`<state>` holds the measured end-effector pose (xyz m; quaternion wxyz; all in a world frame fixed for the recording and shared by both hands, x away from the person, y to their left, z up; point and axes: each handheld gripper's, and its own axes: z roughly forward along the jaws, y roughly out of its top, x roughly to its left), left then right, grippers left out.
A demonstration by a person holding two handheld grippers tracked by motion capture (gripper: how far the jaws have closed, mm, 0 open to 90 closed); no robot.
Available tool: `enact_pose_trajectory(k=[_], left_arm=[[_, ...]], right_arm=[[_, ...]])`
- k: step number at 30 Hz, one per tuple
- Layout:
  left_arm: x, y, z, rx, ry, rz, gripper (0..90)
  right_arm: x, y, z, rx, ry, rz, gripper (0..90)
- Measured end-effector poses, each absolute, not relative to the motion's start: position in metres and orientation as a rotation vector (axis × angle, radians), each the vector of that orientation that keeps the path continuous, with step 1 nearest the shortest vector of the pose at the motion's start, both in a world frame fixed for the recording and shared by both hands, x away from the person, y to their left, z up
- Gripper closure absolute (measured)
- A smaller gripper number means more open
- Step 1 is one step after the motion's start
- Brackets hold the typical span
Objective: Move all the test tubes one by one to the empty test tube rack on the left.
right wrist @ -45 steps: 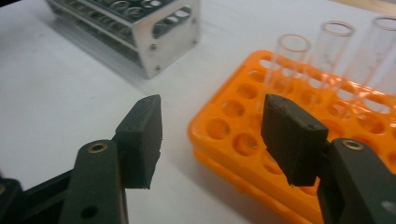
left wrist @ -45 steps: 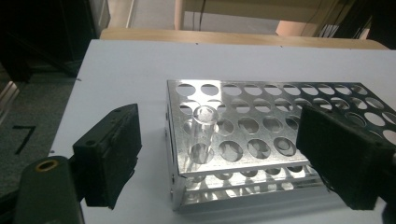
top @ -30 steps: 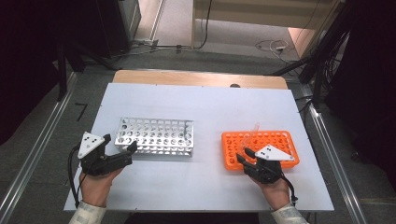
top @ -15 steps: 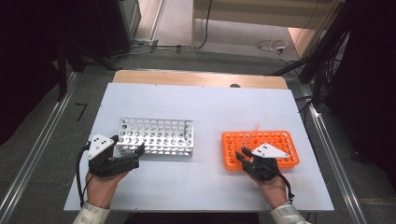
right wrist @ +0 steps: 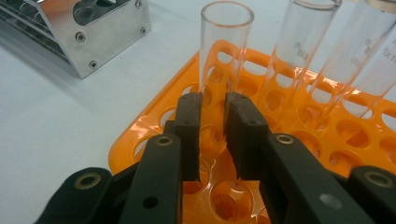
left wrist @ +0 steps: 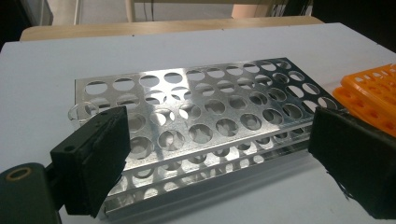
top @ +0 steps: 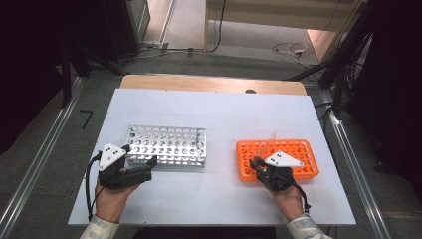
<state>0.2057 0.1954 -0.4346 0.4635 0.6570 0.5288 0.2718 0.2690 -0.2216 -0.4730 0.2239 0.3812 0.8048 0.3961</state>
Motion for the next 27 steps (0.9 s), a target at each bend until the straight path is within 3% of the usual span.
enact_pose_trajectory(k=[27], left_arm=[[0.205,0.182,-0.435,1.651,1.27,0.629,6.8]], right_arm=[[0.242,-0.217,-0.438,0.996,2.187,1.254,73.0]])
